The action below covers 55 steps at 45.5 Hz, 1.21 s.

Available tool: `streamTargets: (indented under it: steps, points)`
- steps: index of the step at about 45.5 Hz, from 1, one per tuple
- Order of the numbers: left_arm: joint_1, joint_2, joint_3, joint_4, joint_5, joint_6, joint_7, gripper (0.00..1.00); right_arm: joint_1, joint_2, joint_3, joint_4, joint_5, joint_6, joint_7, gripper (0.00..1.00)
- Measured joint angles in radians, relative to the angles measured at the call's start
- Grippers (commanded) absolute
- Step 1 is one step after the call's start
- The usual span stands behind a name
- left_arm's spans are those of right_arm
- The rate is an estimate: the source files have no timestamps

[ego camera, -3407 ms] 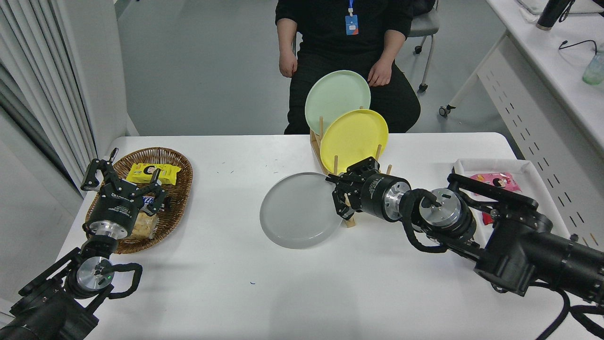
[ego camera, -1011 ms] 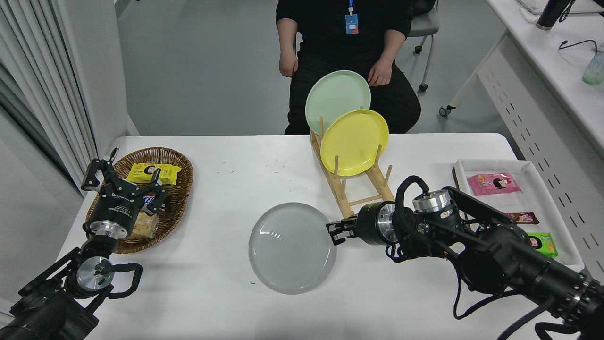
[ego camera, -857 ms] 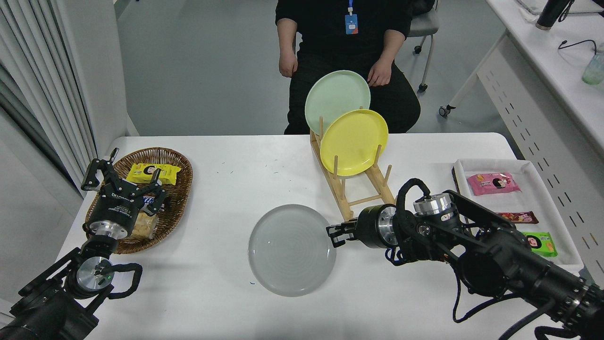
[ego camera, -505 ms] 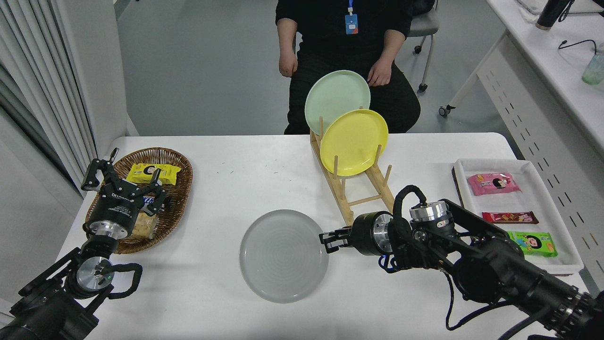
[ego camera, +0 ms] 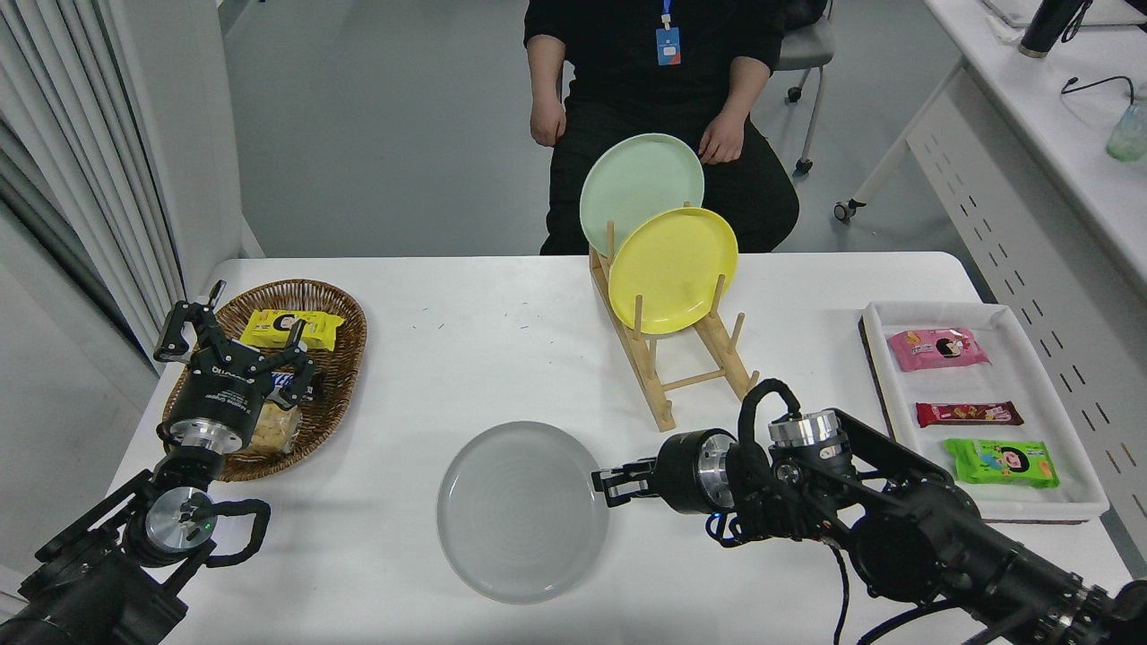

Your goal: Place the plate on the table

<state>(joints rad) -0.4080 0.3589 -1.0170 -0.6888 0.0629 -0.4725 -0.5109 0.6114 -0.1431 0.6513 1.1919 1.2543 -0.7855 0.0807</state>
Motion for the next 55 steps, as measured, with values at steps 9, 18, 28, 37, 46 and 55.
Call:
streamTargets:
  steps: [9,18,28,37,46,55]
  points:
    - [0.0,0.0,0.0,0.0,0.0,0.0,0.0,0.98,-0.027,0.004,0.008,-0.001,-0.002,0.0,0.0,0.0]
    - [0.0,0.0,0.0,0.0,0.0,0.0,0.0,0.98,-0.055,0.005,0.013,-0.001,-0.003,0.0,-0.001,0.0]
    - [0.0,0.0,0.0,0.0,0.0,0.0,0.0,0.98,-0.082,0.006,0.029,-0.001,-0.004,0.0,-0.001,0.0]
    - [0.0,0.0,0.0,0.0,0.0,0.0,0.0,0.98,-0.097,0.006,0.05,-0.001,-0.007,0.0,0.0,0.0]
    - [0.0,0.0,0.0,0.0,0.0,0.0,0.0,0.98,-0.105,0.006,0.062,-0.001,-0.011,0.0,0.0,0.0]
    - [0.0,0.0,0.0,0.0,0.0,0.0,0.0,0.98,-0.112,0.005,0.067,-0.005,-0.018,0.0,0.001,0.0]
